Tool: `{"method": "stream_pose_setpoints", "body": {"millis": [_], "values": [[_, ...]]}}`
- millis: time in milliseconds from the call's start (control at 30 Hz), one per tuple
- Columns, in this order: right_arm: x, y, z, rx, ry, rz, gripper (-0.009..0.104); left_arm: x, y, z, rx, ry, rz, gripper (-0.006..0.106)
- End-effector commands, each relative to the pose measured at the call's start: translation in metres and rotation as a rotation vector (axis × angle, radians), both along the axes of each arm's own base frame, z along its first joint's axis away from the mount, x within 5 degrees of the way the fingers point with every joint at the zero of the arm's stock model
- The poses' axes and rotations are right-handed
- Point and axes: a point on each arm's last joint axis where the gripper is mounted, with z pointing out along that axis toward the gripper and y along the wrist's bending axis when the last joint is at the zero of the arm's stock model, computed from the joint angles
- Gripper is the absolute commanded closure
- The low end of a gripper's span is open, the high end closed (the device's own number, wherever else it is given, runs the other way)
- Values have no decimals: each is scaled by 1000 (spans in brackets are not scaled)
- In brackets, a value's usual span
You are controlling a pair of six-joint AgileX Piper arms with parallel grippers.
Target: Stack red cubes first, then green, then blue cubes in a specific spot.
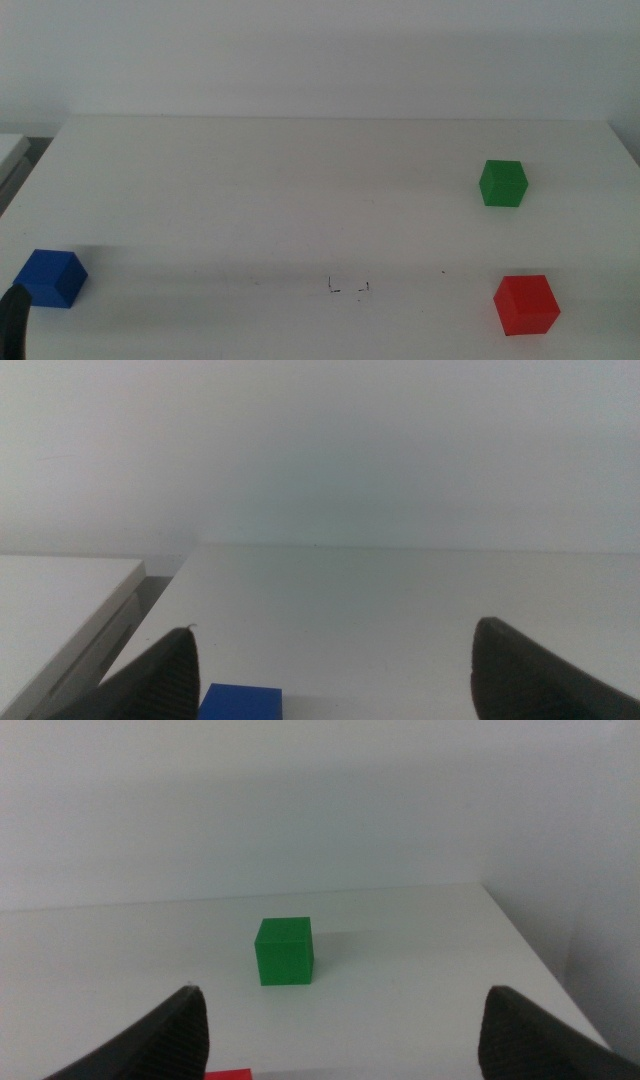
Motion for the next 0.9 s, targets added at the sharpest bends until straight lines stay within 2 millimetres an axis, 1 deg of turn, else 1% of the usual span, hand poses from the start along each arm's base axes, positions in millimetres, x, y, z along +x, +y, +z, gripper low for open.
{"method": "stream_pose_setpoints", "body": {"millis": [0,67,167,300,367,467,567,667,800,867], "values": [[0,0,0,12,-8,-7,2,0,0,2,-3,-18,-1,10],[-1,0,-1,26,8,-6,2,0,0,2,-3,-18,-1,10],[-5,1,17,59,17,-3,2,0,0,2,-3,-18,-1,10],[-13,1,50,69,29,-1,2,0,0,2,-3,-18,-1,10],[-12,1,67,69,48,-1,2,0,0,2,-3,-18,-1,10],[-9,1,98,69,62,-1,2,0,0,2,-3,-18,-1,10],[-1,2,125,81,124,3,2,0,0,2,-3,-18,-1,10],[10,3,149,97,228,9,2,0,0,2,-3,-18,-1,10],[23,4,179,105,414,16,2,0,0,2,-3,-18,-1,10],[33,6,189,116,534,26,2,0,0,2,-3,-18,-1,10]]}}
